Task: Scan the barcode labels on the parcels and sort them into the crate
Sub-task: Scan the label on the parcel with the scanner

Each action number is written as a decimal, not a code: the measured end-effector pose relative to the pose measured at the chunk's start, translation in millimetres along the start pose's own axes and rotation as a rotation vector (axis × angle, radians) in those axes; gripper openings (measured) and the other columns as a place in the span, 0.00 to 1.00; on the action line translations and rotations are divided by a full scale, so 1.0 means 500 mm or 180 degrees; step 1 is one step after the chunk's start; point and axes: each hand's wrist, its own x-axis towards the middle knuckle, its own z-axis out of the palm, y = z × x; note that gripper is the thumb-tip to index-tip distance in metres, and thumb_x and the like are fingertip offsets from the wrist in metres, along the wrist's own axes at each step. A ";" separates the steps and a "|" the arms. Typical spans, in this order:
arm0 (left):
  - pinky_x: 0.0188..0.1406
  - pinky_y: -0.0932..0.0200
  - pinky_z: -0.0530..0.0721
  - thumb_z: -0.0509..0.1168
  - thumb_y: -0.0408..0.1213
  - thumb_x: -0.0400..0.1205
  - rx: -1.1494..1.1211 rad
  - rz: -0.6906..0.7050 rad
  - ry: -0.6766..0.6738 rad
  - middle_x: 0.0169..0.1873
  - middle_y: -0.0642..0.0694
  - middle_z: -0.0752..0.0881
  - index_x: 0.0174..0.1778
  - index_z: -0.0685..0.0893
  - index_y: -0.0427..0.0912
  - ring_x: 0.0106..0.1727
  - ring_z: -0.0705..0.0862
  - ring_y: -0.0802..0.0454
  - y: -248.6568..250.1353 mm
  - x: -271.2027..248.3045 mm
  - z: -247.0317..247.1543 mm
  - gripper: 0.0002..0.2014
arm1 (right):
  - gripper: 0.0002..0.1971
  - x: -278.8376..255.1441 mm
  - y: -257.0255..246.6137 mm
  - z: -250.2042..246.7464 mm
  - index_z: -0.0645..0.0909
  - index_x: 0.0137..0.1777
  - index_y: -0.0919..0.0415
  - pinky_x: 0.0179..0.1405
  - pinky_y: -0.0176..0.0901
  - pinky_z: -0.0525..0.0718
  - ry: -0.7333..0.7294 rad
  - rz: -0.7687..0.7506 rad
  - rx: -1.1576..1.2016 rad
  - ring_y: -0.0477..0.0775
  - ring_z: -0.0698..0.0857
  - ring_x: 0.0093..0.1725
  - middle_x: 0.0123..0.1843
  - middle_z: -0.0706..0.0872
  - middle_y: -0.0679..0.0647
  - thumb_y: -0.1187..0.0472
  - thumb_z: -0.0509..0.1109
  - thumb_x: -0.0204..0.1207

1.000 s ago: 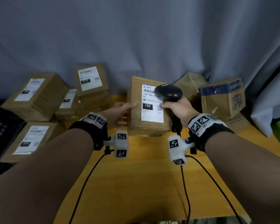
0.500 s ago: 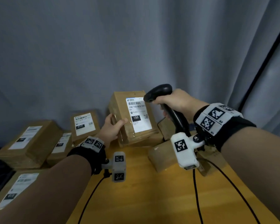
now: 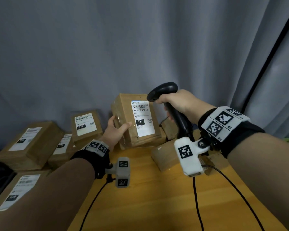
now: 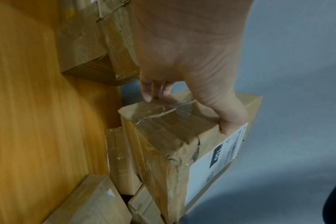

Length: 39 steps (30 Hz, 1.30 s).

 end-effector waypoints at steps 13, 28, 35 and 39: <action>0.66 0.44 0.80 0.70 0.49 0.79 0.0122 -0.0405 -0.0405 0.68 0.41 0.80 0.80 0.61 0.47 0.62 0.83 0.43 -0.068 -0.070 -0.003 0.37 | 0.06 0.034 0.143 0.072 0.84 0.40 0.57 0.41 0.46 0.79 0.0440 -0.0110 0.0279 0.54 0.83 0.38 0.32 0.83 0.51 0.57 0.78 0.70; 0.41 0.55 0.81 0.67 0.58 0.78 0.0168 -0.1846 0.0165 0.61 0.41 0.81 0.76 0.66 0.47 0.55 0.82 0.44 -0.345 -0.177 -0.165 0.34 | 0.07 -0.014 0.360 0.400 0.84 0.50 0.60 0.42 0.46 0.82 -0.1134 0.0918 0.0385 0.53 0.83 0.37 0.37 0.84 0.56 0.61 0.76 0.74; 0.52 0.49 0.81 0.68 0.60 0.76 0.0378 -0.2055 0.0452 0.69 0.39 0.76 0.80 0.62 0.48 0.65 0.78 0.39 -0.394 -0.144 -0.370 0.40 | 0.13 -0.023 0.316 0.637 0.81 0.54 0.50 0.59 0.47 0.80 -0.1057 0.0859 0.0254 0.54 0.84 0.56 0.51 0.87 0.50 0.56 0.78 0.72; 0.65 0.41 0.80 0.65 0.67 0.66 0.0925 -0.1700 0.0372 0.66 0.40 0.82 0.75 0.72 0.45 0.62 0.82 0.40 -0.414 -0.099 -0.460 0.43 | 0.24 -0.009 0.302 0.734 0.79 0.66 0.53 0.60 0.50 0.81 -0.0948 0.0985 0.0271 0.56 0.84 0.58 0.57 0.87 0.53 0.52 0.78 0.71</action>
